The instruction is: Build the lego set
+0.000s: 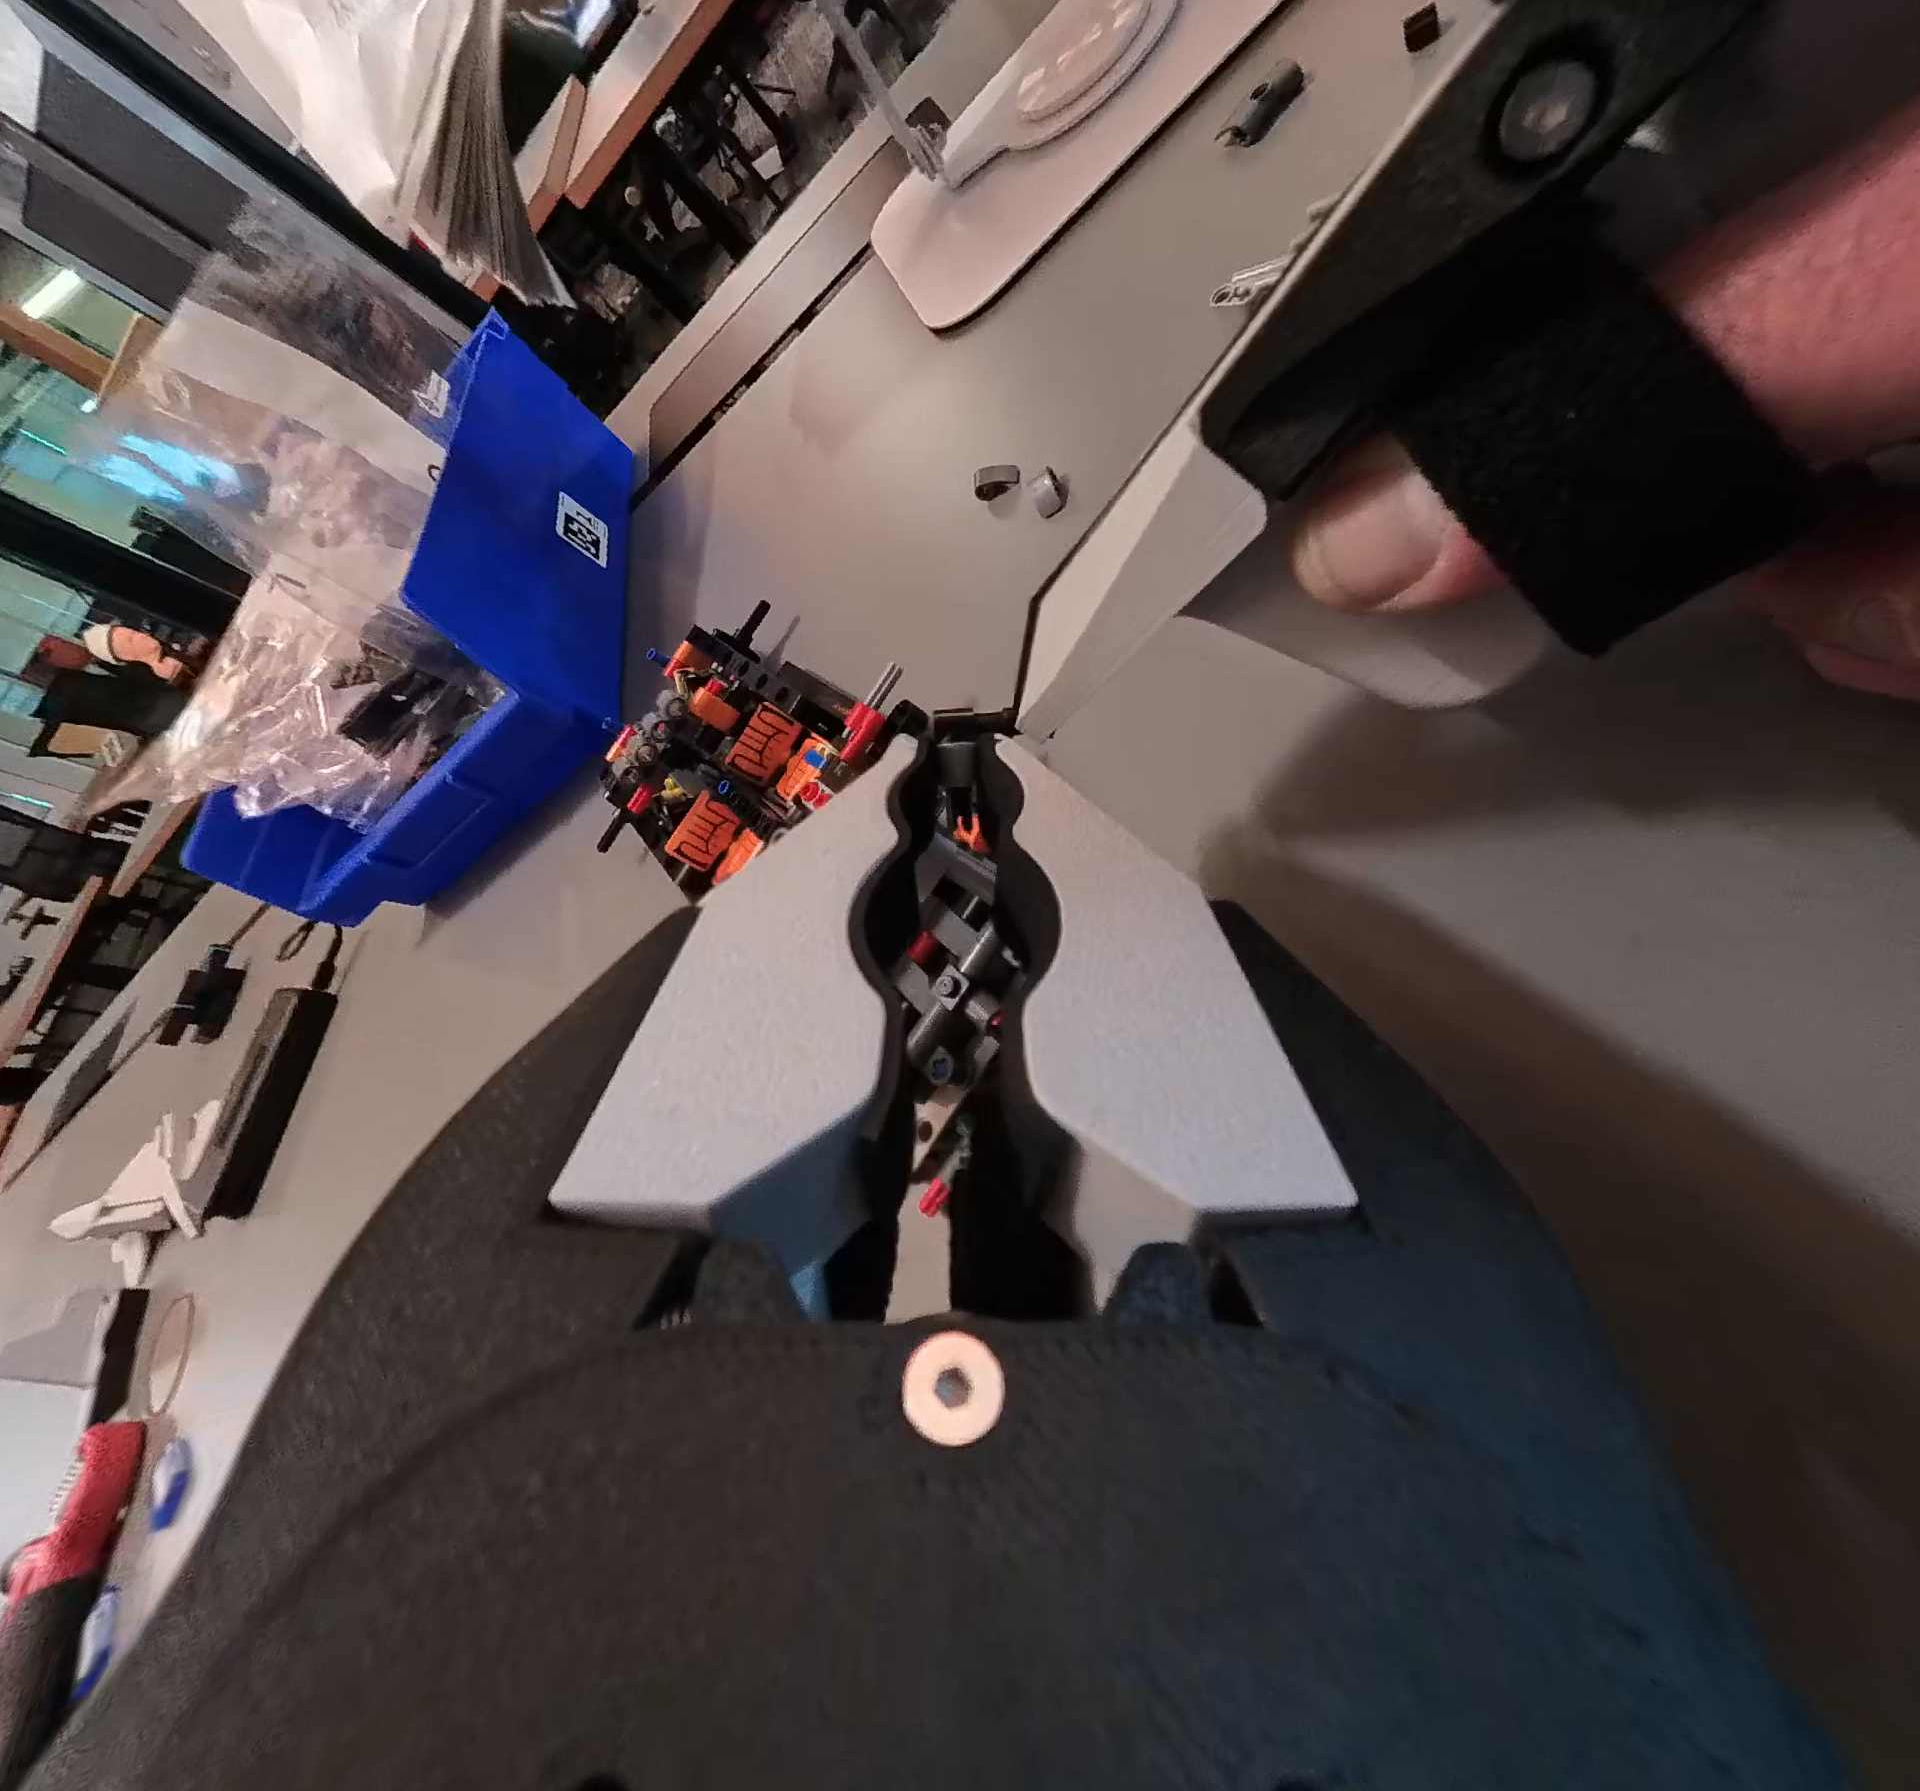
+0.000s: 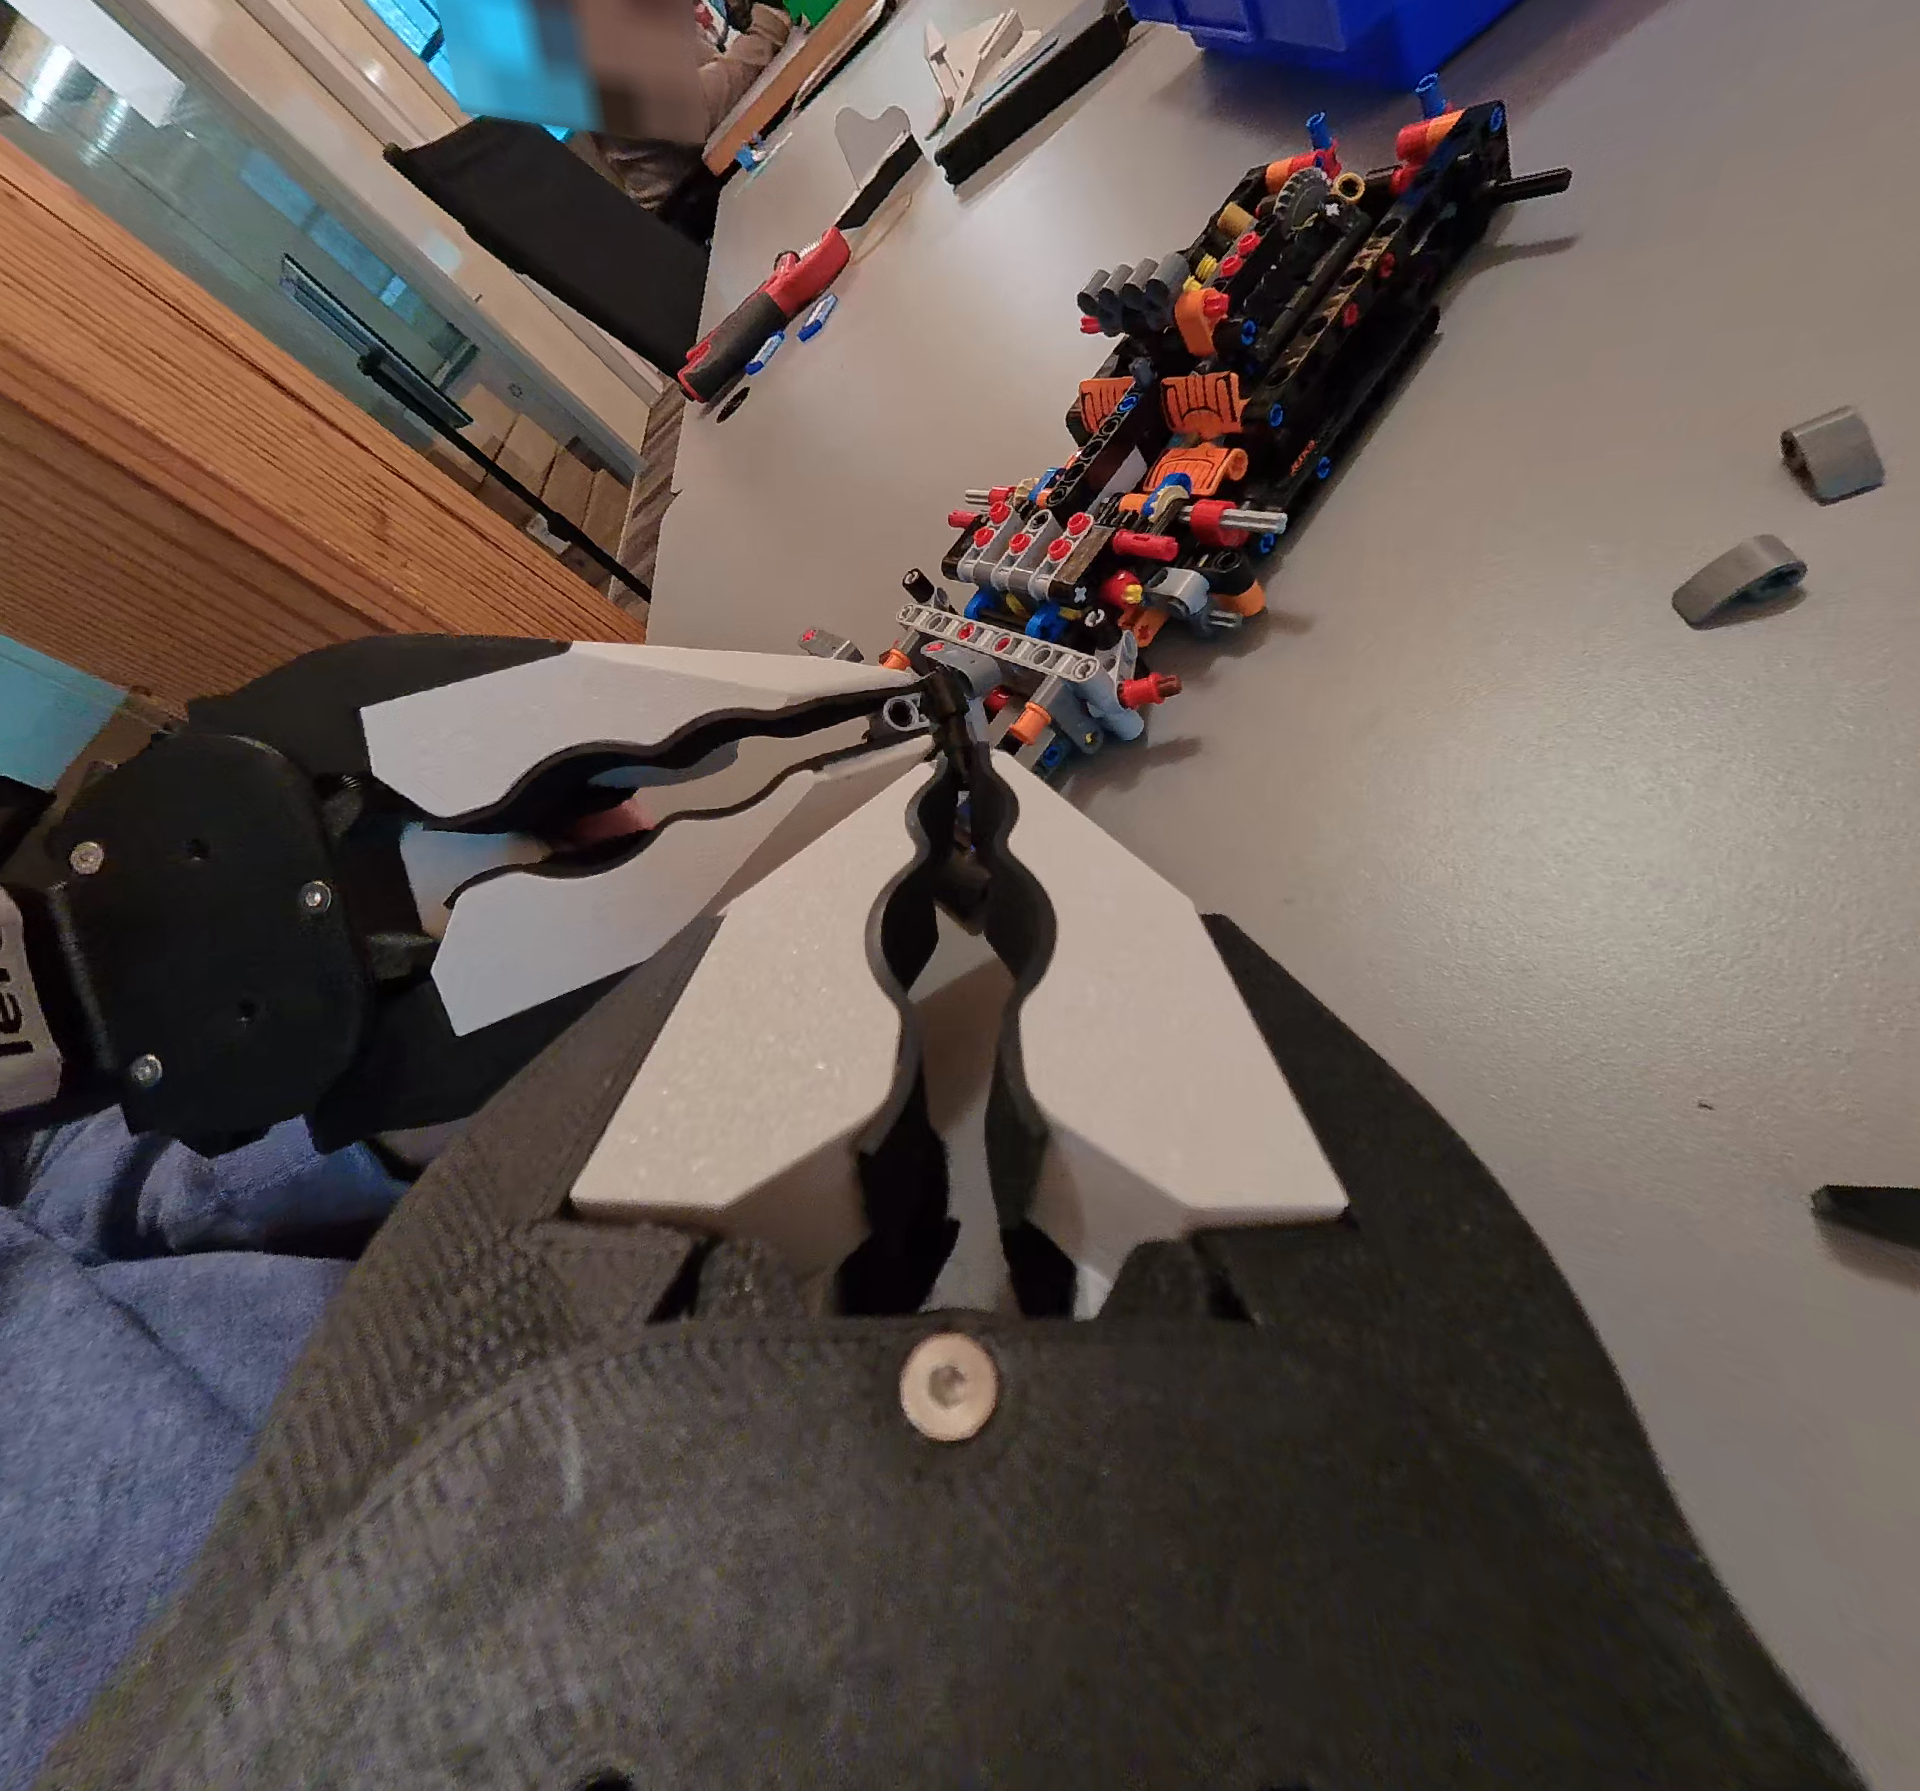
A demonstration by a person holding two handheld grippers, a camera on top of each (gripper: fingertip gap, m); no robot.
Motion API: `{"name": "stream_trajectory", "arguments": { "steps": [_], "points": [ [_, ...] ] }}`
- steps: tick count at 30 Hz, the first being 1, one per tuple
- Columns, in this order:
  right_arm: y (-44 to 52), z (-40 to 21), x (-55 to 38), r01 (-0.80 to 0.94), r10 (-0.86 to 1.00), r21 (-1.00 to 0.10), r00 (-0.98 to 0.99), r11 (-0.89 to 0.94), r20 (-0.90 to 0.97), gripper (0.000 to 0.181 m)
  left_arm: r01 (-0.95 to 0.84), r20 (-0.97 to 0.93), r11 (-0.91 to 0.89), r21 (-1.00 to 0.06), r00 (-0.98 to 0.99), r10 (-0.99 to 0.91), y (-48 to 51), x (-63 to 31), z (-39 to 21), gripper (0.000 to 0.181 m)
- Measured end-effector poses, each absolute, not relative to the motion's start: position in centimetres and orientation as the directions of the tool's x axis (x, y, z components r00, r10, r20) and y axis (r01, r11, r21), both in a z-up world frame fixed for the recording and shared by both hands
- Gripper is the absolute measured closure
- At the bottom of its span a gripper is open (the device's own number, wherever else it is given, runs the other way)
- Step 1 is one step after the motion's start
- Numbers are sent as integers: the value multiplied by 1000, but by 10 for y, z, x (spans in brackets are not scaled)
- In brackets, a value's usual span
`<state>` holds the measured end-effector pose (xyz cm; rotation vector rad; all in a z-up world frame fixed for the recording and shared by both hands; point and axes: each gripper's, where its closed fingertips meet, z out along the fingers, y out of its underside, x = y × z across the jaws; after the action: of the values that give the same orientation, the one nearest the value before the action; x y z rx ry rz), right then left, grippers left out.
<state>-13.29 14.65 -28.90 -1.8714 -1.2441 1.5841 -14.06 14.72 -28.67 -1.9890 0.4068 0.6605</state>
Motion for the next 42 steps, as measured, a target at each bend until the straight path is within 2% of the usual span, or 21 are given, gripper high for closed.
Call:
{"name": "stream_trajectory", "arguments": {
  "steps": [12,19,23,26,28,30,31,35,39,42],
  "points": [
    [146,-286,-133,358,812,-768,-46,-531,-582,181,-497,-556,-469,-731,831,-13,148,-138,-282,176],
    [145,-287,-133,370,812,-766,-52,-525,-581,181,-571,-623,-483,-664,780,-66,144,-136,-287,176],
    [144,-287,-133,373,811,-766,-58,-523,-582,181,-568,-611,-480,-668,788,-82,143,-135,-287,176],
    [142,-286,-134,377,806,-767,-80,-520,-586,181,-551,-586,-477,-685,806,-90,142,-136,-285,176],
    [142,-280,-130,366,802,-774,-111,-516,-587,181,-496,-507,-460,-737,855,-110,142,-134,-282,176],
    [141,-273,-122,371,822,-795,-126,-481,-556,179,-458,-447,-486,-744,882,-148,143,-132,-284,176],
    [142,-270,-117,377,843,-811,-127,-447,-523,174,-420,-392,-464,-780,906,-160,145,-129,-279,176],
    [145,-255,-91,378,927,-894,-182,-242,-328,167,-309,-196,-424,-851,937,-291,148,-107,-269,175],
    [148,-255,-72,409,974,-911,-178,-53,-137,157,-330,-151,-380,-864,890,-430,150,-78,-260,175],
    [149,-251,-57,408,982,-913,-176,6,-72,158,-372,-149,-379,-847,851,-503,151,-59,-258,175]
  ]
}}
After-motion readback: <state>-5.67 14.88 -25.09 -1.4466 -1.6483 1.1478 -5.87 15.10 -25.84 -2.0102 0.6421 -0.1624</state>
